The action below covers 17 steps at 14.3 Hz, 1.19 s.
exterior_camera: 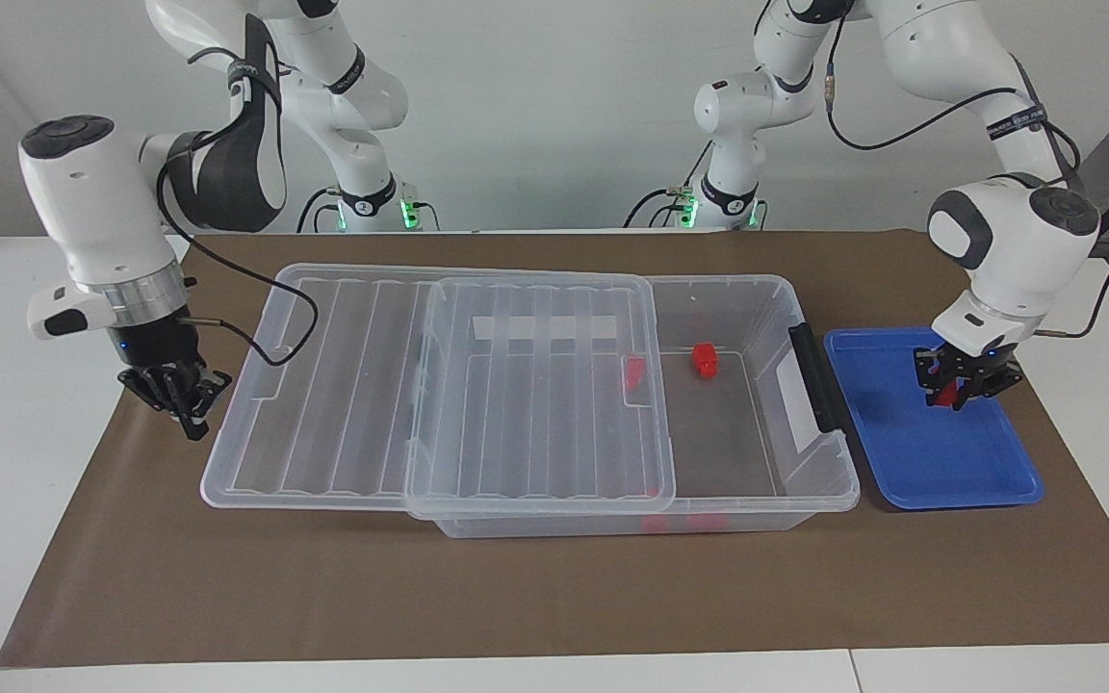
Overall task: Place red block in blue tray from box
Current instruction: 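Release the block in the tray while the right gripper slides the lid back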
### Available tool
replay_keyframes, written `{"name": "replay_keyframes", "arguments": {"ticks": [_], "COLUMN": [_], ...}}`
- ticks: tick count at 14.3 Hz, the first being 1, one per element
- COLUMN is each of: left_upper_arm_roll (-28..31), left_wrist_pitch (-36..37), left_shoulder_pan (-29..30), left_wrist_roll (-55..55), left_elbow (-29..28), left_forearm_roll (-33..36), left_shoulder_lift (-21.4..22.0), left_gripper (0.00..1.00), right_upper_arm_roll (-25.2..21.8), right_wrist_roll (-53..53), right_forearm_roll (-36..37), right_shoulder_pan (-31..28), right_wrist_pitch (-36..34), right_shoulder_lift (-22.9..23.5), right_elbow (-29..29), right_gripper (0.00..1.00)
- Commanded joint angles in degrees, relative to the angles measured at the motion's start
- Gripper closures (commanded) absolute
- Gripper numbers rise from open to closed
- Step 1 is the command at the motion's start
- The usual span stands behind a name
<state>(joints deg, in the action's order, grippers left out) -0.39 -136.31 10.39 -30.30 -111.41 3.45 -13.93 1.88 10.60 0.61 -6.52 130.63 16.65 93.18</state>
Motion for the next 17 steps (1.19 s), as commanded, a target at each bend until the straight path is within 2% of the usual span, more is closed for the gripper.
{"name": "replay_keyframes", "arguments": {"ticks": [1,12,15,16,17], "left_upper_arm_roll": [-0.57,-0.66,-0.66,-0.66,-0.66], "left_wrist_pitch": [-3.43,-10.11,-11.34,-11.34,-11.34], "left_shoulder_pan": [1.21,1.48,1.56,1.48,1.39], "left_wrist_roll": [-0.37,3.76,3.76,3.76,3.76], "left_elbow": [-1.08,-6.79,-7.76,-7.68,-7.68], "left_forearm_roll": [-0.90,-1.25,-1.25,-1.25,-1.25], "left_shoulder_lift": [-1.62,-3.04,-2.95,-2.95,-2.95], "left_gripper": [0.79,0.78,0.77,0.72,0.57], "right_upper_arm_roll": [0.67,1.02,1.55,1.64,1.64], "right_wrist_roll": [0.21,-1.72,-1.72,-1.72,-1.72], "right_forearm_roll": [0.09,-0.09,-0.09,-0.09,-0.09], "right_shoulder_pan": [-1.30,0.63,1.16,1.33,1.34], "right_wrist_pitch": [1.90,1.12,-1.33,-3.26,-5.11], "right_shoulder_lift": [2.95,3.13,2.17,1.46,0.94], "right_elbow": [-1.86,-0.81,-0.99,-0.90,-0.90], "right_gripper": [1.00,1.00,1.00,1.00,1.00]}}
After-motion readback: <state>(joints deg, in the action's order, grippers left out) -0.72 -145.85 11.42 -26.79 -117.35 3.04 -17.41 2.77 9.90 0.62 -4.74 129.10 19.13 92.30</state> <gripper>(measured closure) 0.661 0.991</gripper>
